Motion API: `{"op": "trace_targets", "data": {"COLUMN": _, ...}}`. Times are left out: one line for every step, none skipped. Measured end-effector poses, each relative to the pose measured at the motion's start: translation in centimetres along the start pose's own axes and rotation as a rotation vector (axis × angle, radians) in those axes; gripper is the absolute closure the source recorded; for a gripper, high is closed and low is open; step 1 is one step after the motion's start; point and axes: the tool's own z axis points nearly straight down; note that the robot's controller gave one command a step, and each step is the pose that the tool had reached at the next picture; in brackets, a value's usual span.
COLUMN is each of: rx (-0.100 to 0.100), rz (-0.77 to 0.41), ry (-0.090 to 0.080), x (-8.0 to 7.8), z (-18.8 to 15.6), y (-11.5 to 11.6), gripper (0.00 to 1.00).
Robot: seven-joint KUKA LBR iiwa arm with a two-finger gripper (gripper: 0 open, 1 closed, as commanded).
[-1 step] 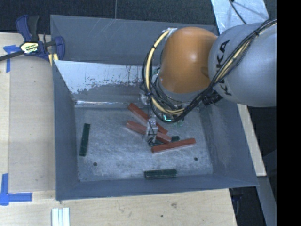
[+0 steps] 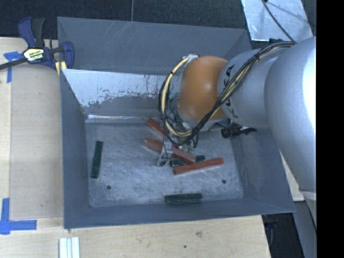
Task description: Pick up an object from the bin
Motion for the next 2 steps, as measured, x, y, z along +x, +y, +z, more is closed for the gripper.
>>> {"op": "trace_targets", "data": {"rx": -0.002, "rz": 0.001, "ry": -0.008, "x": -0.3, "z": -0.5, "y": 0.0, "gripper": 1.00}}
{"op": "trace_targets", "data": {"rx": 0.000, "rz": -0.008, "ry": 0.001, "x": 4.9, "z": -11.3, "y": 2.9, "gripper": 1.00}}
